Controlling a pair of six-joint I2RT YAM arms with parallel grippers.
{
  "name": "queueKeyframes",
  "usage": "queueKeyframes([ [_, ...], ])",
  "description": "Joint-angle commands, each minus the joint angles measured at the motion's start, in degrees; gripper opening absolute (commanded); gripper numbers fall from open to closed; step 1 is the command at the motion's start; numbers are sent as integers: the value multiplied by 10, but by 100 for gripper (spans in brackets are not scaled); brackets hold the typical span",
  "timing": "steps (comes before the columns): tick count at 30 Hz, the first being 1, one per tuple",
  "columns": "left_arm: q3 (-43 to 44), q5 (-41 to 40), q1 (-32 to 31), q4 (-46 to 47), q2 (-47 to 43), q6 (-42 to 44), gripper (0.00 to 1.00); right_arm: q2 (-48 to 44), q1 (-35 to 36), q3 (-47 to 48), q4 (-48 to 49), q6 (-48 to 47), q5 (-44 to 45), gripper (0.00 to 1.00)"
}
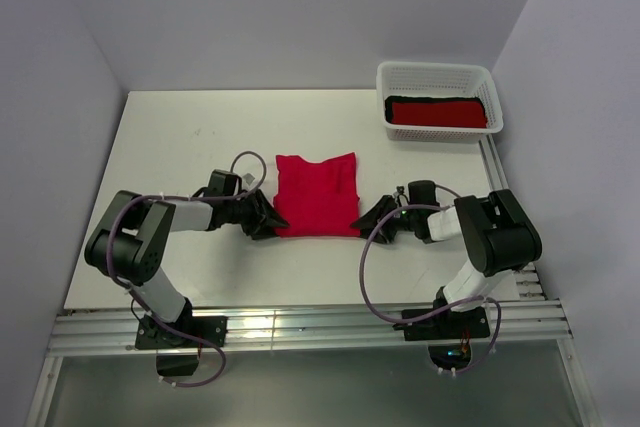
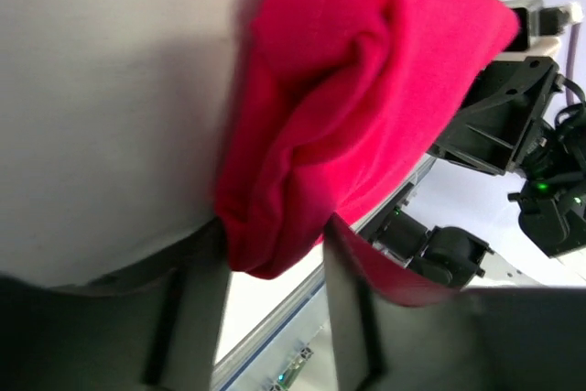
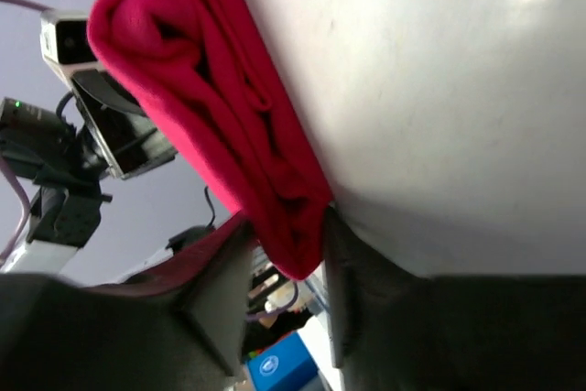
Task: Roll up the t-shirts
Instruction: Roll the tshirt
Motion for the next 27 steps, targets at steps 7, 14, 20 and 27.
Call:
queueKeyframes([
  [7, -16, -99, 3, -45, 41, 51, 2, 26, 4, 35, -18, -18, 31, 20],
  [14, 16, -67, 3, -89, 57, 35, 0, 17, 3, 40, -60, -25, 21, 0],
  [20, -13, -35, -9, -117, 3, -11, 0, -37, 3, 24, -161, -38, 3, 0],
  [27, -56, -22, -83, -145, -59, -90, 0, -109, 4, -24, -256, -51, -26, 0],
])
